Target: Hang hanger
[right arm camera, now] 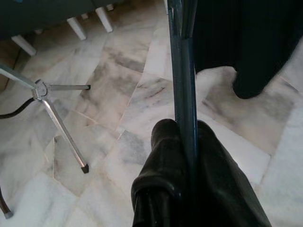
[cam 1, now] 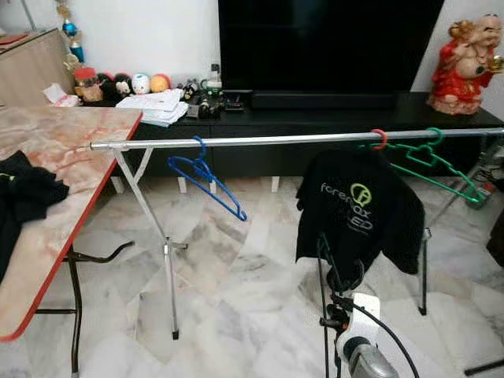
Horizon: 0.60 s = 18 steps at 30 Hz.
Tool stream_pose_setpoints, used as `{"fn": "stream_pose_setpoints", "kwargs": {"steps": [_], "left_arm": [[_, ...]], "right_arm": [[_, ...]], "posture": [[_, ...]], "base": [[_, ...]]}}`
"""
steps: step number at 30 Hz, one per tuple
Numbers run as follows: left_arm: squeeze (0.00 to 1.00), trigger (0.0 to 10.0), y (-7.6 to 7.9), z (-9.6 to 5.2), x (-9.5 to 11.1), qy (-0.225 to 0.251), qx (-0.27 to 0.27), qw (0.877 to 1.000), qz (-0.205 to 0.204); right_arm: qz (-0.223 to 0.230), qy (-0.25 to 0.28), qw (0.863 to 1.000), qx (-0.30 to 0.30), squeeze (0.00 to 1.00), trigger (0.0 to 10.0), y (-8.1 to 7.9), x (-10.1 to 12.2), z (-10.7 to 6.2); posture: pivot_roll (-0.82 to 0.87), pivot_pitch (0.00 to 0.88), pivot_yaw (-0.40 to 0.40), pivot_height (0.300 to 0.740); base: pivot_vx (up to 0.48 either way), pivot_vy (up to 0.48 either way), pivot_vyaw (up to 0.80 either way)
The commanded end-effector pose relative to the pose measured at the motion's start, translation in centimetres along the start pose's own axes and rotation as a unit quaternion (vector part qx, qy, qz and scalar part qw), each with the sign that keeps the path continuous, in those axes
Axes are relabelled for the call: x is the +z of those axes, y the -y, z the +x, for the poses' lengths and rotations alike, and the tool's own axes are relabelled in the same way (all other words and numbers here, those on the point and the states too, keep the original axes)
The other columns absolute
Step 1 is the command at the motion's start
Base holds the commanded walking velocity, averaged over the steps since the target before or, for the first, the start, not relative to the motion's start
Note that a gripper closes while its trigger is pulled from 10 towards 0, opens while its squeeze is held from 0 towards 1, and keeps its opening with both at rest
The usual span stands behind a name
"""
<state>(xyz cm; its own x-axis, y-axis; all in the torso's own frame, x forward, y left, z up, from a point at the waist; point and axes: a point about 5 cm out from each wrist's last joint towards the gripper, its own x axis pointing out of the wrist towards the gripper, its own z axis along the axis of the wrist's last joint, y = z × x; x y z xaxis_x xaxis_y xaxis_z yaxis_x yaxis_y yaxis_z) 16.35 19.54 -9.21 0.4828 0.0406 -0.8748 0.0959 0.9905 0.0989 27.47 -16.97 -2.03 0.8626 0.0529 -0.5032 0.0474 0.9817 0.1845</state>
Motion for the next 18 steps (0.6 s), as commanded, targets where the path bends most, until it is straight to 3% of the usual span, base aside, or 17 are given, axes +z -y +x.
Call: {"fn": "stream_pose_setpoints", "kwargs": {"steps": [1,18], "left_arm": [[0.00,10.0,-0.12,-0.19,-1.43,-0.019,-0.002,1.000,0.006],[0.00,10.0,0.28,-0.18,-1.64,-0.021,-0.003,1.000,-0.003]], "right_arm": [[-0.004,0.011,1.000,0.003,0.00,10.0,-0.30,0.47,0.12],[-0.018,0.018,1.000,0.013,0.00,10.0,-0.66,1.05,0.34]], "posture": [[0.01,0.000,0.007,0.740],[0.04,0.000,-0.012,0.740]], "base": [[0.480,0.000,0.00],[0.398,0.000,0.00]]}}
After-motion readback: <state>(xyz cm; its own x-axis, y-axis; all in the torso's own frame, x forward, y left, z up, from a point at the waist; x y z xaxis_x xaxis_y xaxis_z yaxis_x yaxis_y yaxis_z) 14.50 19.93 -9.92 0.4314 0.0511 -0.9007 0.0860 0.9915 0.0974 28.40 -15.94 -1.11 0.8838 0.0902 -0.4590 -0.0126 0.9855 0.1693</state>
